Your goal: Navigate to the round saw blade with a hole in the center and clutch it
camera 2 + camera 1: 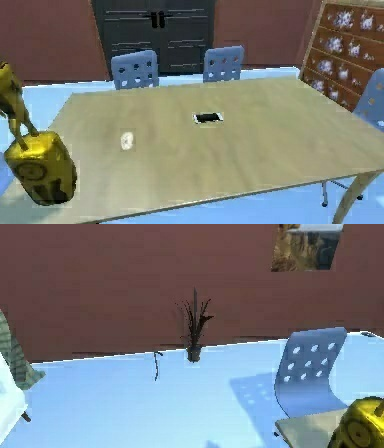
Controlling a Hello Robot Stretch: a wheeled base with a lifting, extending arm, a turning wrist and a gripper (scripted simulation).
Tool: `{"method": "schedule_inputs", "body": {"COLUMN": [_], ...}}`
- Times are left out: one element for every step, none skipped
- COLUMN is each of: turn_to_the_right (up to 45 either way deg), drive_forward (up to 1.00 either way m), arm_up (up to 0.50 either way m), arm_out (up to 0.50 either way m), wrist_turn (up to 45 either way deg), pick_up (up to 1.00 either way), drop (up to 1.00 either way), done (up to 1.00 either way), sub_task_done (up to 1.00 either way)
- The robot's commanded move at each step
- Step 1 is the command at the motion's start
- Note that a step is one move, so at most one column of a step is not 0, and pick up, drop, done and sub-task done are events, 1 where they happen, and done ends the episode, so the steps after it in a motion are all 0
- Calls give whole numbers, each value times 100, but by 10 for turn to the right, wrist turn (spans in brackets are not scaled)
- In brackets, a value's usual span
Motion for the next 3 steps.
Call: {"method": "schedule_inputs", "body": {"turn_to_the_right": [0,90,0], "drive_forward": [75,0,80], "arm_up": [0,0,0], "arm_out": [0,0,0], "wrist_turn": [0,0,0], "pick_up": [0,0,0], "drop": [0,0,0], "done": [0,0,0], "sub_task_done": [0,0,0]}}
